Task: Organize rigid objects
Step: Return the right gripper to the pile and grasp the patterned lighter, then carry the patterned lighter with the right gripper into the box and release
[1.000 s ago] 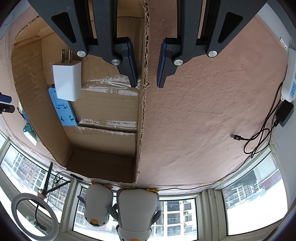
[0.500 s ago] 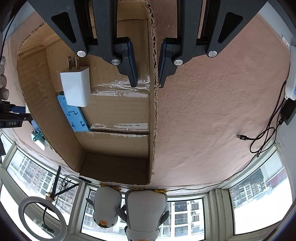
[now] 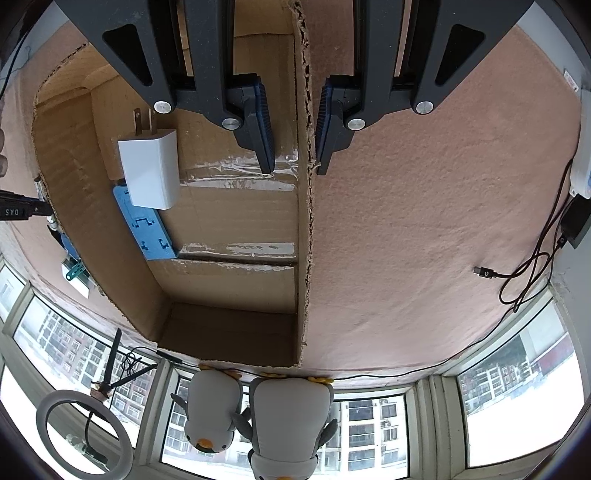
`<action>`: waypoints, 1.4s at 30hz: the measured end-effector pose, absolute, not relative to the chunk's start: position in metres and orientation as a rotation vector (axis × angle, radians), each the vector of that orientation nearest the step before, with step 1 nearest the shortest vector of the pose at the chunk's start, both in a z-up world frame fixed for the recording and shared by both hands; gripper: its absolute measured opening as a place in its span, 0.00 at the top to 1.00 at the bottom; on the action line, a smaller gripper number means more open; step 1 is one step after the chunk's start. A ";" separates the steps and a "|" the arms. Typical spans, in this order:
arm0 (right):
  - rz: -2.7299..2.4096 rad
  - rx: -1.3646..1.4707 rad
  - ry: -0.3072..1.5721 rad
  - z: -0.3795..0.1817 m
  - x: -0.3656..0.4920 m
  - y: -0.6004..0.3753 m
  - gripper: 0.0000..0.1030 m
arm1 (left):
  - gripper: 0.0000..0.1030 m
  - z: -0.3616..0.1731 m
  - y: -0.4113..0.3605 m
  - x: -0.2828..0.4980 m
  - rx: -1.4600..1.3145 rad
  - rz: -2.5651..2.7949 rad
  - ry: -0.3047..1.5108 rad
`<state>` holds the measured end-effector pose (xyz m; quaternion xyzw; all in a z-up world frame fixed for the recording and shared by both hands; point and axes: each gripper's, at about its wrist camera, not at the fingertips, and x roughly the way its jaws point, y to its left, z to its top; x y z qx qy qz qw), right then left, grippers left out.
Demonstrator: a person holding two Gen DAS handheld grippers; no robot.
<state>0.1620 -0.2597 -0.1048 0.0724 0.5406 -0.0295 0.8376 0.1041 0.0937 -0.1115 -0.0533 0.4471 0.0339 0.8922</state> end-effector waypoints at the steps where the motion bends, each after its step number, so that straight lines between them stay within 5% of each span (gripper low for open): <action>1: -0.054 0.165 1.140 -0.105 0.158 -0.261 0.80 | 0.77 -0.112 0.094 0.104 -0.111 0.073 0.927; 18: 0.341 0.182 0.945 -0.007 0.102 -0.147 0.80 | 0.77 -0.112 0.092 0.109 -0.077 0.080 0.929; 37: 0.420 0.064 1.025 -0.045 0.112 -0.066 0.79 | 0.84 -0.113 0.090 0.121 -0.018 0.053 0.927; 42: 0.430 0.097 1.016 -0.050 0.112 -0.073 0.66 | 0.83 -0.113 0.089 0.121 -0.010 0.056 0.928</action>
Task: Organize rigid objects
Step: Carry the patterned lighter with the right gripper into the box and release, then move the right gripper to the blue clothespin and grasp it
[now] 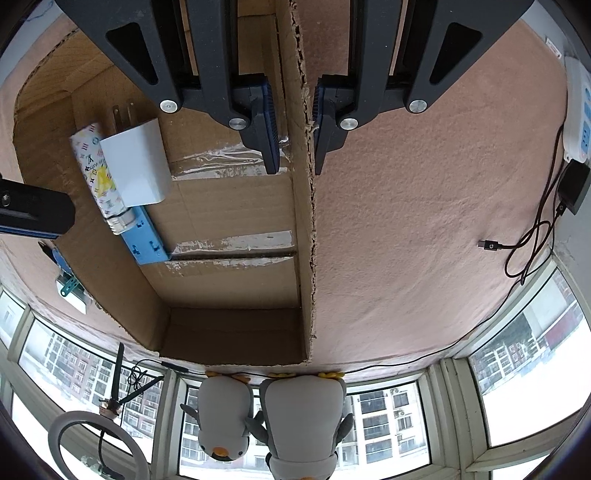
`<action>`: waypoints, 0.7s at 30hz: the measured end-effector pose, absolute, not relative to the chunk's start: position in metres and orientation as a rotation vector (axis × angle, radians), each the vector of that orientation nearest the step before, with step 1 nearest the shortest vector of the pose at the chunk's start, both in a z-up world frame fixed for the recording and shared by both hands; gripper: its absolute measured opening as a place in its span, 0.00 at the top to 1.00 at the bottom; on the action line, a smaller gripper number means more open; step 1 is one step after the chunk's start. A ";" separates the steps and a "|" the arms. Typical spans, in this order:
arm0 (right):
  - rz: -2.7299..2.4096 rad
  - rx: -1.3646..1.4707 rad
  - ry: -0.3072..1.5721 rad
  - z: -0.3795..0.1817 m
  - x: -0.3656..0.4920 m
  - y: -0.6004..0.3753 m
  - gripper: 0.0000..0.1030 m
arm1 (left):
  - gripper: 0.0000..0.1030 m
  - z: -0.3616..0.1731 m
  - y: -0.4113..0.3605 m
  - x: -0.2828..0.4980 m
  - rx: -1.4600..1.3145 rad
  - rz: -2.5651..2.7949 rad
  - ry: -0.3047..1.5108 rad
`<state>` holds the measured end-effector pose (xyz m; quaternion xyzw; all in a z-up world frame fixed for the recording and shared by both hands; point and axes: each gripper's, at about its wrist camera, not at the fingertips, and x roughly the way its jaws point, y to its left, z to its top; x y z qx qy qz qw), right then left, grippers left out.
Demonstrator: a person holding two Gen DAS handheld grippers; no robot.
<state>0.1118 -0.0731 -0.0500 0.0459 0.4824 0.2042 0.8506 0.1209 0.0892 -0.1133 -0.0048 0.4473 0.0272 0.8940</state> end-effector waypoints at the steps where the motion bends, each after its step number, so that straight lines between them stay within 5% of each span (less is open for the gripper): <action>1: 0.438 0.111 1.013 -0.048 0.111 -0.077 0.66 | 0.83 -0.113 0.089 0.121 -0.007 0.059 0.927; 7: 0.429 0.173 0.934 -0.030 0.108 -0.125 0.58 | 0.83 -0.114 0.088 0.119 -0.006 0.071 0.924; 21: 0.162 0.172 0.896 -0.043 0.144 -0.264 0.58 | 0.83 -0.115 0.092 0.119 -0.031 0.058 0.922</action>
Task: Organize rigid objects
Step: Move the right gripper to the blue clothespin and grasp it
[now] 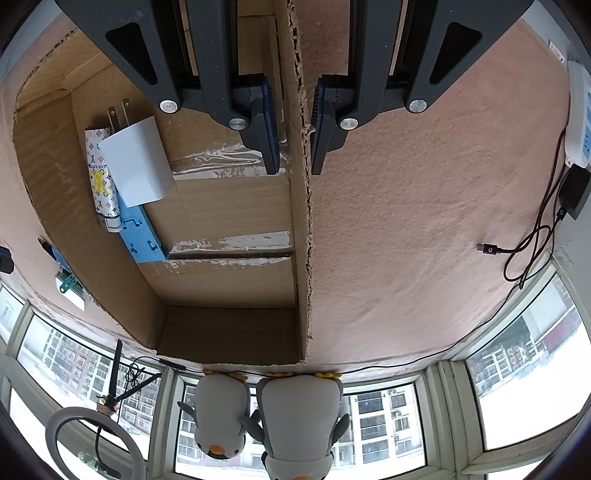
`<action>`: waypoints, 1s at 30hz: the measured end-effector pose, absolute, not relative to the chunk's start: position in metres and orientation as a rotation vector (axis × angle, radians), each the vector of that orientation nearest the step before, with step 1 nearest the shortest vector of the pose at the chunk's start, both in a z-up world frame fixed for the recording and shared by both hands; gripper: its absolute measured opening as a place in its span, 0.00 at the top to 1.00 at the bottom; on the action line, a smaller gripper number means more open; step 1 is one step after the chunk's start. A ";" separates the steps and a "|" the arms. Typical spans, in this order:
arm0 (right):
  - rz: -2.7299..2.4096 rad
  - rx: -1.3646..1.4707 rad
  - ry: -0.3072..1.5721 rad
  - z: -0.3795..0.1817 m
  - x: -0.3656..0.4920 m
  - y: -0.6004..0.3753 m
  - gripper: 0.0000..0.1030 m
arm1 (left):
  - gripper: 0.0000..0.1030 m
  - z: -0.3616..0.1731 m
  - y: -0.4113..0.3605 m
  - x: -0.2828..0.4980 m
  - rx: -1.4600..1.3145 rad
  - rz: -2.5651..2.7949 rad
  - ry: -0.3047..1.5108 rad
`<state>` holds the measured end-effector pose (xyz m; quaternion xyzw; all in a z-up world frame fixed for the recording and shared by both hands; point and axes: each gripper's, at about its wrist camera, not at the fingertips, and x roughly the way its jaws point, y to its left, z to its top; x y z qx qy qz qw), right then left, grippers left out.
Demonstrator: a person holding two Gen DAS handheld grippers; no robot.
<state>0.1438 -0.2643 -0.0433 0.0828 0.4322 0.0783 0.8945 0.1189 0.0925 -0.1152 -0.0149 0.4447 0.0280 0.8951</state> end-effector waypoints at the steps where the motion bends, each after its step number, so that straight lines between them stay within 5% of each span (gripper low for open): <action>1: 0.165 0.163 0.898 -0.044 0.144 -0.265 0.58 | 0.83 -0.115 0.093 0.119 -0.033 0.058 0.922; 21: 0.290 -0.045 1.038 -0.083 0.166 -0.160 0.59 | 0.83 -0.115 0.089 0.117 -0.035 0.090 0.915; 30: 0.247 -0.072 1.081 -0.105 0.180 -0.146 0.76 | 0.83 -0.115 0.086 0.118 -0.020 0.095 0.919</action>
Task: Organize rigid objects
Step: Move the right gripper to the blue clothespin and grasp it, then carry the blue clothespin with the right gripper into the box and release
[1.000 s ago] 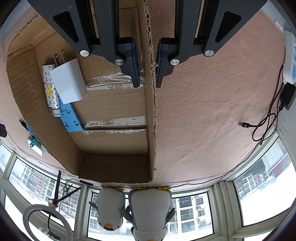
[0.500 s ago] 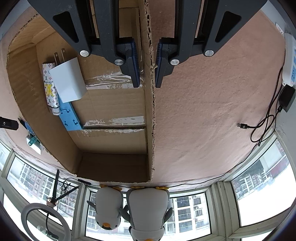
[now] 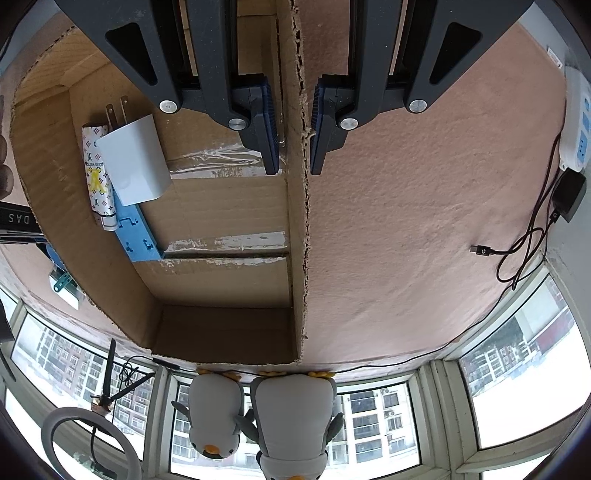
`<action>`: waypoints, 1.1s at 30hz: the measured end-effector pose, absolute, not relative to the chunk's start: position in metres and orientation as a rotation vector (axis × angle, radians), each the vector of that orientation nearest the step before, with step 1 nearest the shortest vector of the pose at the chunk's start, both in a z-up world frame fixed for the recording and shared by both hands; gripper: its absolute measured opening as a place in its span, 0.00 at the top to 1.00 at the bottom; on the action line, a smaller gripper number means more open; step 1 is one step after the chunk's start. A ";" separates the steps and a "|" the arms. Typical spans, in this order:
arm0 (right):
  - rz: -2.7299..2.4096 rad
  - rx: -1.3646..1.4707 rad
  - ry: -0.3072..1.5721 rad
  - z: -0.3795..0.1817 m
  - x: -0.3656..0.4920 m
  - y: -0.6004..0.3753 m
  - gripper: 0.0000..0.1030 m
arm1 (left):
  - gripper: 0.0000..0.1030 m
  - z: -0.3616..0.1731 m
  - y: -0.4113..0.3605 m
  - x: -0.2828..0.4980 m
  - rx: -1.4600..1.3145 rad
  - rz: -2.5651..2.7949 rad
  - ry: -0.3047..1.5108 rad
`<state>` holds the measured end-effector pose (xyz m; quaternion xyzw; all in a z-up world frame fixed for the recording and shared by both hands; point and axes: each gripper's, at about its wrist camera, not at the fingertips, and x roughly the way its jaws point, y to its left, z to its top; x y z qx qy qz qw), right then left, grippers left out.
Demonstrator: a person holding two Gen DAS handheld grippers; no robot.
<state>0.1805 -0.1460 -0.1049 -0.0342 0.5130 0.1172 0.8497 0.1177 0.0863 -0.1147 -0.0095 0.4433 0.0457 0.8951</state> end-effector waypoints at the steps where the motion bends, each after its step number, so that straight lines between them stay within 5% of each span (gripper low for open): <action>1: 0.246 -0.069 1.080 -0.105 0.181 -0.146 0.79 | 0.83 -0.115 0.086 0.118 -0.016 0.096 0.920; 33: 0.513 -0.020 0.883 -0.022 0.108 -0.082 0.80 | 0.83 -0.115 0.087 0.118 -0.010 0.098 0.921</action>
